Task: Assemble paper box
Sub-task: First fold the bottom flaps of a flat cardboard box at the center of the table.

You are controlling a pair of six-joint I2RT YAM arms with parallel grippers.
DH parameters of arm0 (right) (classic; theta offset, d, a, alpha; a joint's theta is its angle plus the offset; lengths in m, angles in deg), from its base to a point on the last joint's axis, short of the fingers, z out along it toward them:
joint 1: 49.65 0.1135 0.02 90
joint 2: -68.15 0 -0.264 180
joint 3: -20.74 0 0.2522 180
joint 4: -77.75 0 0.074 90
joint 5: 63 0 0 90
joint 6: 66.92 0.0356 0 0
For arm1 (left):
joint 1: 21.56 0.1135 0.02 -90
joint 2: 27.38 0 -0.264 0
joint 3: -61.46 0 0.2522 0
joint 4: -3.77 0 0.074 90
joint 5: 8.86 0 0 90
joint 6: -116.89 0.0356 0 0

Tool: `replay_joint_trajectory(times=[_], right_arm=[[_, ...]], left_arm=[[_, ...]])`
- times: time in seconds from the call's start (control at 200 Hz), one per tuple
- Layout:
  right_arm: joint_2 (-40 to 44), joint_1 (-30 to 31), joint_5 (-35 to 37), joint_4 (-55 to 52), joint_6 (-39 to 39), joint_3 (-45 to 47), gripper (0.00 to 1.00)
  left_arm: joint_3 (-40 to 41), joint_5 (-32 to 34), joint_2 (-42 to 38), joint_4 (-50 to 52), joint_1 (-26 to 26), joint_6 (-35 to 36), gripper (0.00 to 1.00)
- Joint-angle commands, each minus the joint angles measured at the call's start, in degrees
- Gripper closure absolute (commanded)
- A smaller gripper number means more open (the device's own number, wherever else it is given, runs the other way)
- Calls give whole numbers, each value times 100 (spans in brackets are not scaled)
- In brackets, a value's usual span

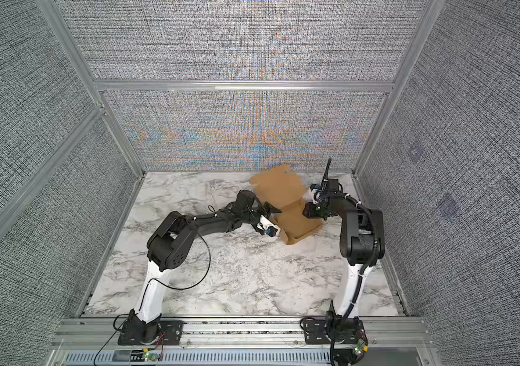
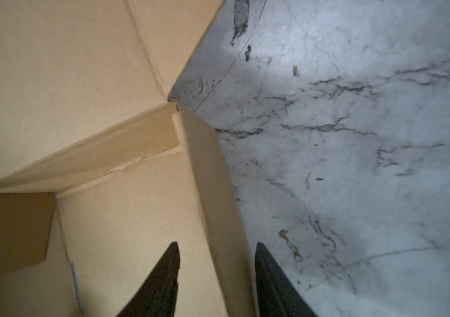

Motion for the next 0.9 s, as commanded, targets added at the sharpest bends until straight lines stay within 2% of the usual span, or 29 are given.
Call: replay_joint_trajectory(times=[0.0, 0.185, 0.525, 0.755, 0.895], right_arm=[[15, 95, -117, -134, -189, 32, 57], [111, 272, 24, -248, -400, 93, 63], [512, 515, 81, -199, -480, 528, 66], [524, 594, 94, -126, -467, 709, 67], [543, 619, 94, -66, -493, 787, 68]], left_arm=[[-27, 37, -44, -159, -10, -136, 15], [-8, 37, -184, -32, -8, -228, 15], [296, -109, -435, 745, -16, 249, 15], [438, -185, -483, 1088, -8, 375, 24], [458, -203, -502, 1153, -17, 389, 25]])
